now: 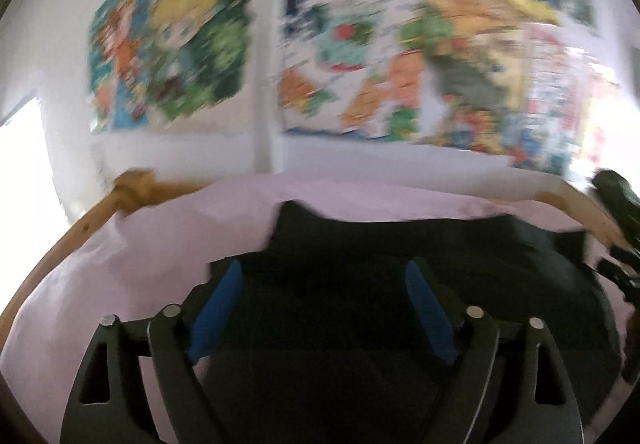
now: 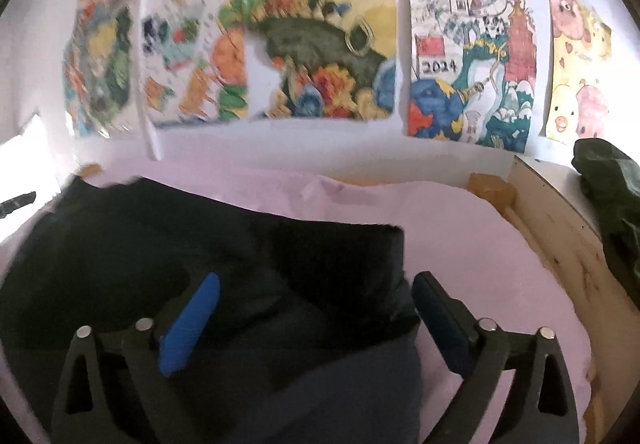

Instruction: Fold large clothes

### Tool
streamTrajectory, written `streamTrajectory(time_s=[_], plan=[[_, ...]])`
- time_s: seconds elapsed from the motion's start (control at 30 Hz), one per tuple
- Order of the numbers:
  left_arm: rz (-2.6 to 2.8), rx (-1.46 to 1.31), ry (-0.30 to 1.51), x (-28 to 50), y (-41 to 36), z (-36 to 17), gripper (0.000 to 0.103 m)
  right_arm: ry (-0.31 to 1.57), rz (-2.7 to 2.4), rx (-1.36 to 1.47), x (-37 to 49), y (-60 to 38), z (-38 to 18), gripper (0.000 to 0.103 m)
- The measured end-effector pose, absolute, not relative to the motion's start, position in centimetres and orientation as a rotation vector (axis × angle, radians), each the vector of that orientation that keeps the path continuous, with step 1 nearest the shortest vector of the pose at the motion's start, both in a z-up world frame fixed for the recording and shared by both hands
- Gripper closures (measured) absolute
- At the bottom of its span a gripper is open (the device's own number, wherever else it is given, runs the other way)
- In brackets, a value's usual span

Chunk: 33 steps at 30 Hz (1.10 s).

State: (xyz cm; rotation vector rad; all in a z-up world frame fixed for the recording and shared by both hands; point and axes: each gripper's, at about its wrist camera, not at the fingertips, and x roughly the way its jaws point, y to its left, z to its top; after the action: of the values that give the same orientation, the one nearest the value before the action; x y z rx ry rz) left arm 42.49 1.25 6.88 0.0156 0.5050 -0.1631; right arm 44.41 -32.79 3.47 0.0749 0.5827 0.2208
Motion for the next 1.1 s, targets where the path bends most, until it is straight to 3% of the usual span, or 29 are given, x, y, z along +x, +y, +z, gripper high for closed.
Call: streamTrajectory(time_s=[0.1,0.23,0.57,1.1], plan=[[-0.336,0.073,0.463,39.5,-1.9,6.7,0.012,0.557,0.426,0.105,41.5,-31.5,3.9,0.002],[-0.503,0.163,0.504,38.0,-5.9,4.9,0.012,0.571,0.529,0.015,39.6,-29.0,3.1,0.002],[-0.490,0.242,0.573,41.8,-10.0,1.8,0.009,0.605,0.539,-0.112,42.4,-25.0,1.0,0.002],[-0.321,0.064,0.655,51.4,-5.3,0.8,0.002,0.702,0.446,-0.005,52.3,-26.3,-1.4,0.000]])
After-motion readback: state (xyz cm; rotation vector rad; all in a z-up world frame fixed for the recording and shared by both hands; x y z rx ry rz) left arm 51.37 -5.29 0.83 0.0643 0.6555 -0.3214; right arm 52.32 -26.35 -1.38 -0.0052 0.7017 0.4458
